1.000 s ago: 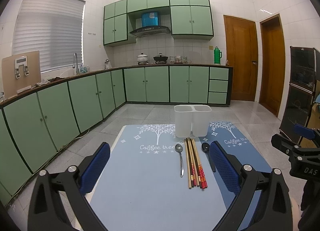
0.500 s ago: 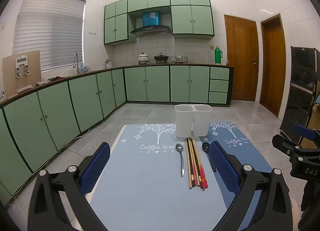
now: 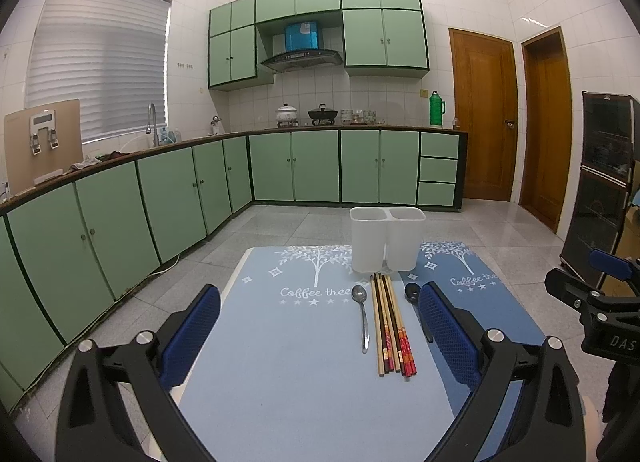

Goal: Organize utensils

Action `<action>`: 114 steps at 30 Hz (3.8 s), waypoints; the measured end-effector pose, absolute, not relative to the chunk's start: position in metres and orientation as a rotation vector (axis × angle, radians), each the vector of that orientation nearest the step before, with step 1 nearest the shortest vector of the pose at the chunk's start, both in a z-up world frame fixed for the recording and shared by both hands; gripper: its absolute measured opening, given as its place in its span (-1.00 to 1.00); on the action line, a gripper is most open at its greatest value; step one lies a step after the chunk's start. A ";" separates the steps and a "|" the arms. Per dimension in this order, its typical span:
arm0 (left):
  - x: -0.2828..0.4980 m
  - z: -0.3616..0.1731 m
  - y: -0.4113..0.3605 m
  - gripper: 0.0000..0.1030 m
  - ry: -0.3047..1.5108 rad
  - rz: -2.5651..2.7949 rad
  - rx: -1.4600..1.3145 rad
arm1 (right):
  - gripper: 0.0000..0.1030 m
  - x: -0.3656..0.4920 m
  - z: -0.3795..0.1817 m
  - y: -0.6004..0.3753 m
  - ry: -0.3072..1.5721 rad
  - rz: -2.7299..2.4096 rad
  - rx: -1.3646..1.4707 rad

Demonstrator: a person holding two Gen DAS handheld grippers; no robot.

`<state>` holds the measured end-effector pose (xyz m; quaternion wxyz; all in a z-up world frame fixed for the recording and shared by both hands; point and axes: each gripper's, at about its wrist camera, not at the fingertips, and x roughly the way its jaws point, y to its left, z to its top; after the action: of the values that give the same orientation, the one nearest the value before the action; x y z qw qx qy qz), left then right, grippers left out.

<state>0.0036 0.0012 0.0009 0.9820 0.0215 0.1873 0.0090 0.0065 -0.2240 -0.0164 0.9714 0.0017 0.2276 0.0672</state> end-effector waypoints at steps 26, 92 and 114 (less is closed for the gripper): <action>0.017 0.001 0.000 0.88 0.393 0.020 0.040 | 0.90 0.016 -0.027 -0.227 0.482 0.122 0.009; 0.313 -0.170 -0.030 0.88 0.890 -0.014 0.088 | -0.35 0.299 -0.193 -0.203 0.956 0.082 0.051; 0.335 -0.167 -0.024 -0.46 0.974 -0.077 -0.010 | -0.35 0.315 -0.190 -0.208 1.037 0.137 0.044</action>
<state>0.3353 -0.0240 -0.1666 0.8831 -0.0047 0.4678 -0.0369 0.3152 -0.2082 -0.1901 0.8661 0.0211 0.4952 0.0653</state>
